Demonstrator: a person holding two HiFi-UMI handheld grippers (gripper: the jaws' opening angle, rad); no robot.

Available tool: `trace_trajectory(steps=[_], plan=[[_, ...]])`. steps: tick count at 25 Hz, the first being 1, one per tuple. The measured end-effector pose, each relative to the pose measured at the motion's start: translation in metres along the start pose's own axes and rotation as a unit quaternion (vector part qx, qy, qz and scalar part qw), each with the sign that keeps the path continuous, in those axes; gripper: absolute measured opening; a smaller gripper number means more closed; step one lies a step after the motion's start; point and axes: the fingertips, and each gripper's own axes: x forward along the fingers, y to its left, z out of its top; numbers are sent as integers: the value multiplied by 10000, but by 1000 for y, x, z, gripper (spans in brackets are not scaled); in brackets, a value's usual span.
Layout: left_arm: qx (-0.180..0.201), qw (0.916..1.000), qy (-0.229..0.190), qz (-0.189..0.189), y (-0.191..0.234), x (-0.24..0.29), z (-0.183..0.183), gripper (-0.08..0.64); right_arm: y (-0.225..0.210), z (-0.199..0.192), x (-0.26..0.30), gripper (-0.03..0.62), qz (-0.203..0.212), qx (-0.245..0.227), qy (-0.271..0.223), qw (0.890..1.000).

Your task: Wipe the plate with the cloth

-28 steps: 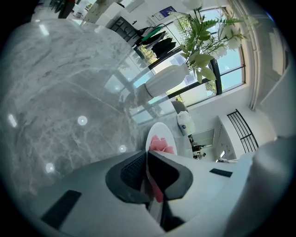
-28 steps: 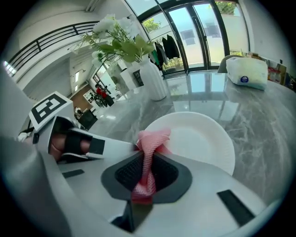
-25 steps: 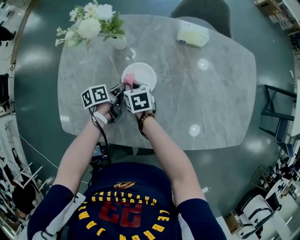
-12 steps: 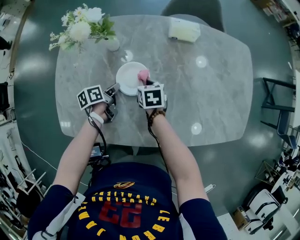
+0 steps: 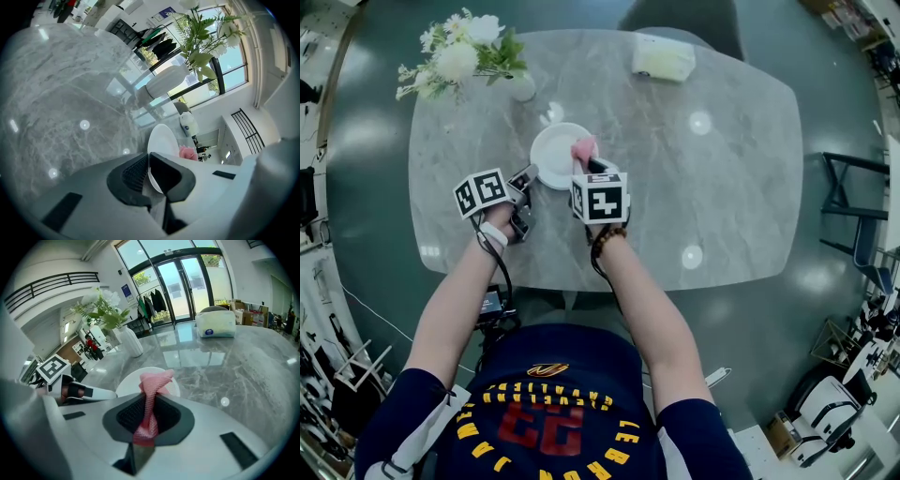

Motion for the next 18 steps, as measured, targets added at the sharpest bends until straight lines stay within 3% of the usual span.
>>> trace_trajectory(steps=[9,14,18], plan=[[-109,9999,-74,-27,3,1,0,18,85,-29,34,40,675,-848,439,9931],[-34,10000,-41,-9,4,0,0,18,77,-42,34,40,710,-907,646,9912],[-13,10000,-13,-32,2,-1,0,18,47,-39,23,40,375,-897,625,9933]])
